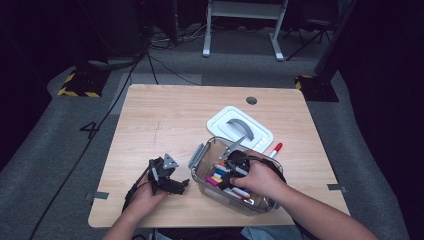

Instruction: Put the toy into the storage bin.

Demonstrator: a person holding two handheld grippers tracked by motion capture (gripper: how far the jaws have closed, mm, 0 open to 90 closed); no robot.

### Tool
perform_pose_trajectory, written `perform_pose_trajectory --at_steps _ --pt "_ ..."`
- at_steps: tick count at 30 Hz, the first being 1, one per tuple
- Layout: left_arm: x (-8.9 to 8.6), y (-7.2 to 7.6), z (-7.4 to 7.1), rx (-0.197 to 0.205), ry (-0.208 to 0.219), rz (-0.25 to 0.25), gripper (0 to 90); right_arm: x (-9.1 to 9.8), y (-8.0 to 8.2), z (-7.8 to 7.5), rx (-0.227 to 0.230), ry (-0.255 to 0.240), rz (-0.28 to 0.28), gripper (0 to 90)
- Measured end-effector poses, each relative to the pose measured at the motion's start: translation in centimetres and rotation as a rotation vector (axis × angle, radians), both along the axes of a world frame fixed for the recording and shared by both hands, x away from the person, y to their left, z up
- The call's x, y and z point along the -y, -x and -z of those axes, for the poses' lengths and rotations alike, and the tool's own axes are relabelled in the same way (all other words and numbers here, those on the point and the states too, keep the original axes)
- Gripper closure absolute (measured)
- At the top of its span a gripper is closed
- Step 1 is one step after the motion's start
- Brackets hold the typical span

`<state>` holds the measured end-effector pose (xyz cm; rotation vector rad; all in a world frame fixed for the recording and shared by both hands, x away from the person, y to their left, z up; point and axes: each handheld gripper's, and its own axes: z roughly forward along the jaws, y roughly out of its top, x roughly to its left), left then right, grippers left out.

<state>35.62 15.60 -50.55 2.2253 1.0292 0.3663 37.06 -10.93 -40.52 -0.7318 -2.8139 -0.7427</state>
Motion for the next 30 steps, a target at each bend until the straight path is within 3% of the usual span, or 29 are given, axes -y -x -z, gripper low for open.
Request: perform_pose_trajectory --at_steps 7,12,13,14,17,24,30 --pt "0.0 0.0 0.0 -0.002 0.001 0.001 0.0 1.8 -0.4 -2.5 0.060 -0.047 0.058 61.2" --pt "0.0 0.0 0.0 -0.002 0.001 0.001 0.0 4.5 -1.4 -4.5 0.129 -0.075 0.151 57.3" --pt "0.0 0.0 0.0 -0.002 0.001 0.001 0.0 5.8 -2.0 -5.1 0.156 -0.083 0.195 55.8" --pt "0.0 0.0 0.0 -0.002 0.001 0.001 0.0 5.8 -2.0 -5.1 0.156 -0.083 0.195 55.8" --pt "0.0 0.0 0.0 -0.002 0.001 0.001 0.0 7.8 -2.9 -5.7 0.179 -0.091 0.266 53.1" --pt "0.0 0.0 0.0 -0.002 0.001 0.000 0.0 12.0 -5.1 -5.4 0.212 -0.077 0.419 49.3" --pt "0.0 0.0 0.0 -0.004 0.000 0.002 0.0 14.5 -6.6 -3.8 0.283 -0.013 0.503 43.2"
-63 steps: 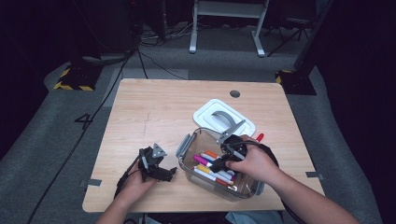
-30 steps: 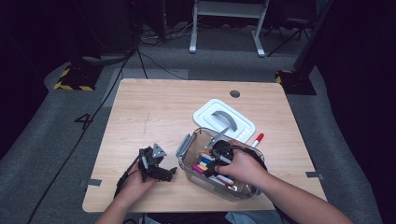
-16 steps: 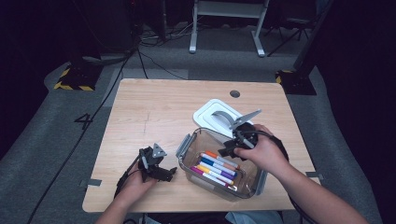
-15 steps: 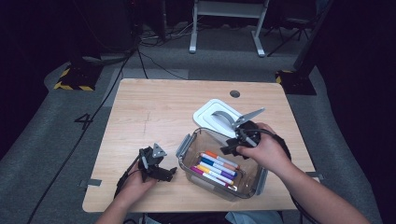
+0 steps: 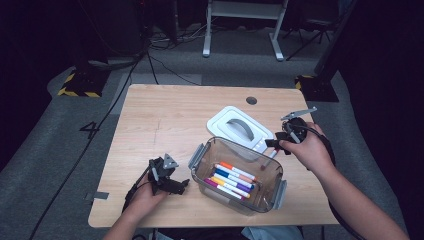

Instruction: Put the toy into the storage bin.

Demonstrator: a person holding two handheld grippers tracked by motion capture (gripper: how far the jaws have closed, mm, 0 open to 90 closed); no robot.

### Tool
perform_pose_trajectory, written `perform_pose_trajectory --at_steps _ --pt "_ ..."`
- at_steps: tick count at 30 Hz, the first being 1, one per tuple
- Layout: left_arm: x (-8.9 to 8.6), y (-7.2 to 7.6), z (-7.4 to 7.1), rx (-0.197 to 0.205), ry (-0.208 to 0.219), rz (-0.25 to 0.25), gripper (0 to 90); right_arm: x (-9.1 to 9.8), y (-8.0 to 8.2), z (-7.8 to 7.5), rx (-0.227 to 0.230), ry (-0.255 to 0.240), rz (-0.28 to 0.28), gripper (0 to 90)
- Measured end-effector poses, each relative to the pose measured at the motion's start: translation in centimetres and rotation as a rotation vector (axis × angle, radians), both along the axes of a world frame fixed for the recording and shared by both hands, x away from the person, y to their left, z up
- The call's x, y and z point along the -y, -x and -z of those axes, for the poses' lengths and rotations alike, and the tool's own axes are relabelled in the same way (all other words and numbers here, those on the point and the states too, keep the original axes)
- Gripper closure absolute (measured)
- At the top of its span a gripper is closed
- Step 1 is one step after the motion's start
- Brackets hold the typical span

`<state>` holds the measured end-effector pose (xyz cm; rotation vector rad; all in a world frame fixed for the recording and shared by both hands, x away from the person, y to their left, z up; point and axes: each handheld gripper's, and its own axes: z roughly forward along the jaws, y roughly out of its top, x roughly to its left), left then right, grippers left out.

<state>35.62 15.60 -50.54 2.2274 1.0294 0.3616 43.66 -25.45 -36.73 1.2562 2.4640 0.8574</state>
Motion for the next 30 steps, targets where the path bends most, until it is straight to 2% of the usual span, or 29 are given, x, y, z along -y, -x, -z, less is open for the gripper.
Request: perform_pose_trajectory --at_steps 2,7,17,27,30 --pt "0.0 0.0 0.0 0.000 0.000 0.000 0.0 0.7 -0.5 0.9 -0.005 0.012 0.029 42.1" --pt "0.0 0.0 0.0 0.000 0.000 0.000 0.0 2.3 -1.6 3.3 -0.055 0.022 0.098 41.0" --pt "0.0 0.0 0.0 0.000 -0.001 0.000 0.0 3.4 -2.5 7.8 -0.133 0.038 0.158 40.1" --pt "0.0 0.0 0.0 0.001 0.001 -0.002 0.0 2.9 -3.1 9.8 -0.160 0.018 0.202 38.1" --pt "0.0 0.0 0.0 0.002 0.000 -0.002 0.1 3.1 -3.3 10.1 -0.168 0.043 0.213 43.0"
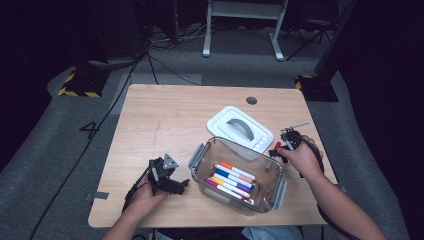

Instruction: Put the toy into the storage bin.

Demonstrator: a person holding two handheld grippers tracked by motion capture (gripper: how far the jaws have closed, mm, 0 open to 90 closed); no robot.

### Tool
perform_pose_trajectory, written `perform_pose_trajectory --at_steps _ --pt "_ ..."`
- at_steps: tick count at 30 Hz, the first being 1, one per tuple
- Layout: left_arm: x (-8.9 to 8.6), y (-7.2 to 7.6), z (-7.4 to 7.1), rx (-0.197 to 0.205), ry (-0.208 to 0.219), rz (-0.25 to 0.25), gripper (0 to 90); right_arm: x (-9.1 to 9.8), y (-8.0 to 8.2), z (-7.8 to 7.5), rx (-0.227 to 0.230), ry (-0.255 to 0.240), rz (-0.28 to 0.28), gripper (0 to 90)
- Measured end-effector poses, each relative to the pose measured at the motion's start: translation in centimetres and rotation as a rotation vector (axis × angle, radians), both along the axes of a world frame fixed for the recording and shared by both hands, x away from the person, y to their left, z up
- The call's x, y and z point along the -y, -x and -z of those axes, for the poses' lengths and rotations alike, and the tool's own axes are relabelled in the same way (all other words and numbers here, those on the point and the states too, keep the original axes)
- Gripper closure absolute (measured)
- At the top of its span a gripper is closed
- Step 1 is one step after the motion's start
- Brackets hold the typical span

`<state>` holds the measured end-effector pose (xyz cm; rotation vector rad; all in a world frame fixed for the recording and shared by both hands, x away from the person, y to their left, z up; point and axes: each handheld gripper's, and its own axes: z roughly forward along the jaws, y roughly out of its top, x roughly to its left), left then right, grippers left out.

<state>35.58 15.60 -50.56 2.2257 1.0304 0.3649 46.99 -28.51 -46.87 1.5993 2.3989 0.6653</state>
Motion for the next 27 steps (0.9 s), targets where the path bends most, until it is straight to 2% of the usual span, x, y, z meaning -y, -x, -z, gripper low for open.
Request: perform_pose_trajectory --at_steps 2,8,11,16,21,24,25,27 --pt "0.0 0.0 0.0 0.000 0.000 0.000 0.1 0.1 0.0 0.0 -0.007 0.007 0.000 45.6" --pt "0.0 0.0 0.0 0.000 0.000 0.000 0.1 1.5 0.2 -0.1 -0.038 0.071 -0.012 65.4" --pt "0.0 0.0 0.0 -0.001 0.000 0.000 0.1 2.1 0.5 -0.3 -0.054 0.084 -0.010 75.9" --pt "0.0 0.0 0.0 0.000 0.000 0.000 0.1 3.0 0.7 -0.3 -0.056 0.082 0.000 77.3" --pt "0.0 0.0 0.0 0.000 0.000 0.000 0.1 3.7 0.9 -0.8 -0.051 0.042 0.008 77.3" --pt "0.0 0.0 0.0 0.000 0.000 0.000 0.1 4.1 1.0 -2.5 -0.027 -0.010 0.008 77.3" --pt "0.0 0.0 0.0 -0.001 0.000 0.000 0.1 4.1 1.0 -2.5 -0.027 -0.010 0.008 77.3" --pt "0.0 0.0 0.0 -0.001 0.000 -0.001 0.1 4.1 1.2 -3.5 -0.015 -0.024 0.008 77.3"
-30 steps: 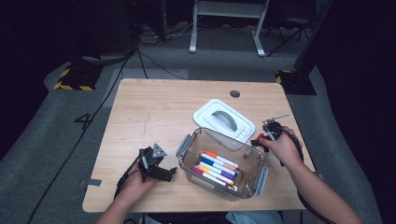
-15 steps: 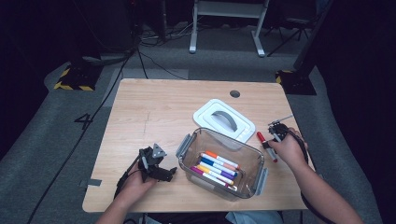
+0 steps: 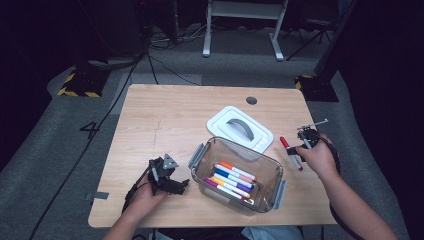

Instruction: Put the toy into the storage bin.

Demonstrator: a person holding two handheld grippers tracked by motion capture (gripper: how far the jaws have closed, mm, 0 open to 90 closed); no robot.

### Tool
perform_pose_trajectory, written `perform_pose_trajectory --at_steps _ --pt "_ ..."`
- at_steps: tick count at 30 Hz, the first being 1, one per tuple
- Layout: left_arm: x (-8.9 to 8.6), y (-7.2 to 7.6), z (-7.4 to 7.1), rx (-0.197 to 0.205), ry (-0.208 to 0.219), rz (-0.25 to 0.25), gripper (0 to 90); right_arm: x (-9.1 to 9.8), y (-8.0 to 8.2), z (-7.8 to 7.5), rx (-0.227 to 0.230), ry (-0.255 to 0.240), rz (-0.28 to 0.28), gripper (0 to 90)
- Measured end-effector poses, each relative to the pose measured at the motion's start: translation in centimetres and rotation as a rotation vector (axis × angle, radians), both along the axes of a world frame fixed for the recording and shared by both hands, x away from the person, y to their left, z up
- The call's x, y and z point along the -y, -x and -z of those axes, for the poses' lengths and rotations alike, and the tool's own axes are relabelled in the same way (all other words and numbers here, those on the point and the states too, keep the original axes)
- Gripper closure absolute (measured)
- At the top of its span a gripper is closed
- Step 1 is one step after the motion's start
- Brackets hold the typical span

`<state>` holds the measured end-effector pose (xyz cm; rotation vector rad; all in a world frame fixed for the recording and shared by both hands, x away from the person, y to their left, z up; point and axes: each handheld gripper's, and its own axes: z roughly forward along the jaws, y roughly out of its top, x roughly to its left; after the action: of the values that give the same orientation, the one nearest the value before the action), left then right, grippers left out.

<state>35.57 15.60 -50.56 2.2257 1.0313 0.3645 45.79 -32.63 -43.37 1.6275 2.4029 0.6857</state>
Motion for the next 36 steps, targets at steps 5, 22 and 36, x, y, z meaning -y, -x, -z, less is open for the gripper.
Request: perform_pose_trajectory --at_steps 5,22,36 --pt "0.0 0.0 0.0 0.001 -0.001 0.000 0.1 -0.2 0.5 -2.7 0.037 -0.041 -0.029 77.4" --pt "0.0 0.1 0.0 0.002 -0.002 -0.008 0.1 -5.5 3.5 -9.7 0.146 -0.079 -0.235 77.4" --pt "0.0 0.0 0.0 0.001 -0.001 -0.004 0.1 -11.2 7.1 -11.4 0.114 -0.142 -0.454 77.3"
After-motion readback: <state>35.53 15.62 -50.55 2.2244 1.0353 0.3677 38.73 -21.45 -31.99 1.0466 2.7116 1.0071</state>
